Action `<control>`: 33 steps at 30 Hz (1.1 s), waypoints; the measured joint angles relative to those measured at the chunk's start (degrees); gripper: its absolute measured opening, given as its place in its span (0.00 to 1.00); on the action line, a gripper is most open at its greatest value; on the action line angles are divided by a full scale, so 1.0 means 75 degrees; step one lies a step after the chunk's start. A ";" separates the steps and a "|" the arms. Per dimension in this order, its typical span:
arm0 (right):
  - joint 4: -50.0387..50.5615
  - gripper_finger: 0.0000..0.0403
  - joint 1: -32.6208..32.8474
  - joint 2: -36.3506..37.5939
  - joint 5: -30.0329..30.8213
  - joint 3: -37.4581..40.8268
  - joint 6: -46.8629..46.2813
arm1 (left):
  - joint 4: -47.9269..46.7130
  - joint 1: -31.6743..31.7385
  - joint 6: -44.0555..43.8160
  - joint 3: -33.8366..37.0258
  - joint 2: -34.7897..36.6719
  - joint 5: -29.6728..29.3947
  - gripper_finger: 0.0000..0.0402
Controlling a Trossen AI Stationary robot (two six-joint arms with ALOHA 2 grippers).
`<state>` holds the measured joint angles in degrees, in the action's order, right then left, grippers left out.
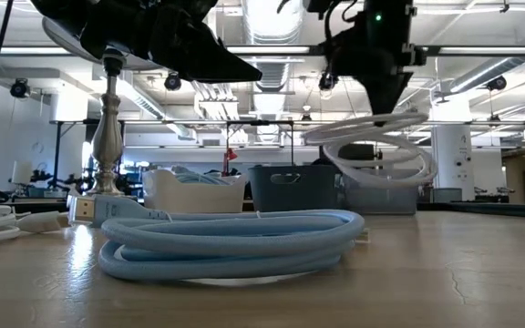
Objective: Pick & Place USB Port
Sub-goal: Put the top white cable into the black bin
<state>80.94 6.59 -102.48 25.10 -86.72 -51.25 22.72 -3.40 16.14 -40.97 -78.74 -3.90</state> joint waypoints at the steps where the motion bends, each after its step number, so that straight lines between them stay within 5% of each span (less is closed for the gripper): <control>1: 0.0270 0.02 0.0001 0.0000 0.0087 -0.0073 -0.0079 | 0.0000 0.0000 0.0000 0.0000 0.0000 0.0000 0.29; 16: 0.1193 0.02 -0.0293 0.0042 0.3469 -0.0215 -0.0351 | 0.0000 -0.0006 -0.0006 0.0000 0.0000 0.0000 0.29; 25: 0.1199 0.02 -0.1058 0.0105 0.4556 -0.0189 -0.0686 | -0.0003 -0.0003 -0.0006 0.0000 0.0000 0.0002 0.29; 33: 0.1160 0.02 -0.2378 0.0105 0.4666 0.0050 -0.1730 | -0.0006 -0.0003 -0.0009 0.0000 0.0000 0.0000 0.29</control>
<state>89.64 -11.24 -101.69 60.09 -86.35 -64.23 22.68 -3.42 16.08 -40.97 -78.74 -3.90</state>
